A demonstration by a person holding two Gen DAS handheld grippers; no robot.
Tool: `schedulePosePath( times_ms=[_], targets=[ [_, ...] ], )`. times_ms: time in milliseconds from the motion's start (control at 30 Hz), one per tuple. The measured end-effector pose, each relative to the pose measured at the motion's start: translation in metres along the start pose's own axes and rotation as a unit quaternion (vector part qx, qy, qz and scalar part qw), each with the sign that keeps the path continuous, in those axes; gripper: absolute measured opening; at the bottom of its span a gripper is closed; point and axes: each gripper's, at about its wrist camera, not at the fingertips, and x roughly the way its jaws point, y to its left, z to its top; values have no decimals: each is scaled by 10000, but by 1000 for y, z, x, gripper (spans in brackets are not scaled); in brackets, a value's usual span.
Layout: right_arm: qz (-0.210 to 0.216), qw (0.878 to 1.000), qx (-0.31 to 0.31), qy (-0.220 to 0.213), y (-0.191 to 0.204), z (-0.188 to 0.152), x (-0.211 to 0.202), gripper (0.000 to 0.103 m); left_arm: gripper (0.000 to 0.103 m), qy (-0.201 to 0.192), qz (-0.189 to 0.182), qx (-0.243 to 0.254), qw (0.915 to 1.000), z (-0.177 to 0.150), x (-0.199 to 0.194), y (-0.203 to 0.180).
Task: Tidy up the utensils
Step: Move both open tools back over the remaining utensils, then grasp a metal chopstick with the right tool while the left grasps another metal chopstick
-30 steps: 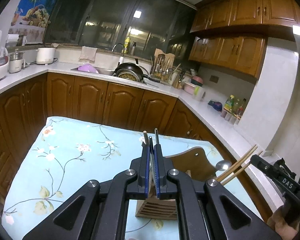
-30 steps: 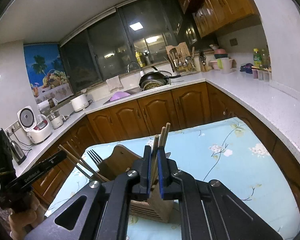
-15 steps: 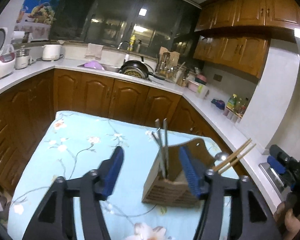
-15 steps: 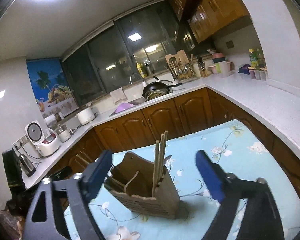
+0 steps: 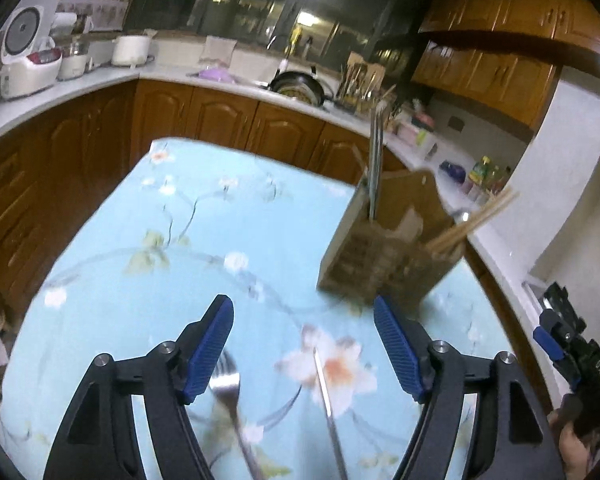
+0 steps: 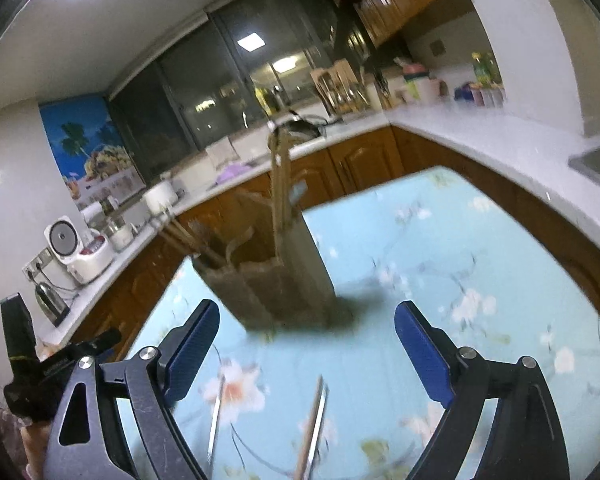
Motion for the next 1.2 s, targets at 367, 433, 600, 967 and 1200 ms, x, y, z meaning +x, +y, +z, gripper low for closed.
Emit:
schedulePosePath(
  times_ms=[367,433,600,967,1200],
  targets=[
    [-291,9976,-243,584,-4,-61,5,91,72,558,113,1,9984,-39,-5,-6],
    [-323,9970,-294,645,-4,-65,7,90,72,640,119,17,9979,-43,-7,-8],
    [-436,9948,-397,832,-4,-71,15,69,72,736,140,160,9971,-46,-8,-15],
    [-440,9878,-561,1382,1,-77,42,38,71,1098,311,362,9928,-47,23,-25],
    [-539,9808,-706,1739,6,-80,67,26,63,1365,338,531,9886,-38,57,-34]
  ],
)
